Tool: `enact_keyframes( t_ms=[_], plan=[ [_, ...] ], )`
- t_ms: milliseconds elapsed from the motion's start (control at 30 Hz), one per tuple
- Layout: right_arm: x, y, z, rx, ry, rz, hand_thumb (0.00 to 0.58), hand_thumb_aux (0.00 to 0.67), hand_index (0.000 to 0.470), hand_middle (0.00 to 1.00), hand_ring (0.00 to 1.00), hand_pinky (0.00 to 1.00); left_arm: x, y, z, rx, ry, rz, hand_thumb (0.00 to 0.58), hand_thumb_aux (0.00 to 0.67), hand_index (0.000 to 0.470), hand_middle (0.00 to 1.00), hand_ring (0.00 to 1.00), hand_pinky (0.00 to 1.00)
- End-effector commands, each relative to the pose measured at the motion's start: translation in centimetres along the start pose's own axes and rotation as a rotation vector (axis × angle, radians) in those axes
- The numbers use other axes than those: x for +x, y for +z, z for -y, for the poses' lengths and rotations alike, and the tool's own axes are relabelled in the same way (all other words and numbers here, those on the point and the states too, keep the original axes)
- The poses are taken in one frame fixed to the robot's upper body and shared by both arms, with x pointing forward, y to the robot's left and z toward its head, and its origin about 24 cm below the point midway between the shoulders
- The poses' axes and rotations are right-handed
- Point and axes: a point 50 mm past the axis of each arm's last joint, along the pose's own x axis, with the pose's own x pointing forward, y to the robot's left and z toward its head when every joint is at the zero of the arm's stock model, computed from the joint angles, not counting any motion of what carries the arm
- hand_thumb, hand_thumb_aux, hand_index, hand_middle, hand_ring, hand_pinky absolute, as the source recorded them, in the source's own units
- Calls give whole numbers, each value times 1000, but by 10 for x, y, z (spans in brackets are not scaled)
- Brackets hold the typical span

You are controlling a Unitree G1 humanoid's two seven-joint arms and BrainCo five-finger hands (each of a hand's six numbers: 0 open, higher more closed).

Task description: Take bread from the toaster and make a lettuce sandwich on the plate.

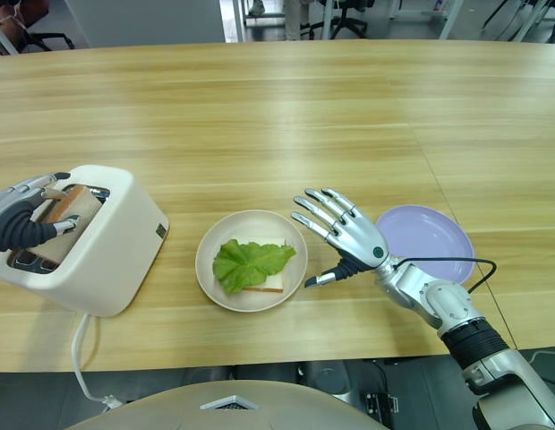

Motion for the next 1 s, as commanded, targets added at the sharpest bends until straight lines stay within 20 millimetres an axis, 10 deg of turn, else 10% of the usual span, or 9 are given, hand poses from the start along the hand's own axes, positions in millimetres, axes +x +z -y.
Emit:
enact_keyframes(
  t_ms=[33, 133, 233, 267, 333, 367, 1000],
  plan=[
    [1, -2, -2, -9, 17, 4, 0, 0, 0, 0, 0, 0, -1, 4, -10, -6, 61, 29, 580, 670, 460, 0, 0, 0],
    [1, -2, -2, -10, 20, 5, 0, 0, 0, 0, 0, 0, 0, 5, -13, -15, 80, 42, 580, 670, 460, 0, 0, 0],
    [1, -2, -2, -8, 23, 7, 0, 0, 0, 0, 0, 0, 0, 6, -15, -28, 103, 54, 580, 670, 460, 278, 278, 278],
    [1, -2, -2, -7, 24, 8, 0, 0, 0, 0, 0, 0, 0, 6, -16, -30, 109, 56, 580, 670, 460, 569, 569, 569],
    [1, -2, -2, -5, 25, 8, 0, 0, 0, 0, 0, 0, 0, 6, -19, -39, 132, 65, 580, 670, 460, 659, 659, 659],
    [1, -2, -3, -4, 25, 8, 0, 0, 0, 0, 0, 0, 0, 7, -20, -42, 140, 70, 580, 670, 460, 1000, 1000, 1000],
    [1, -2, -5, 4, 31, 5, 0, 0, 0, 0, 0, 0, -2, 6, -50, -110, 369, 128, 580, 670, 460, 1000, 1000, 1000]
  ],
)
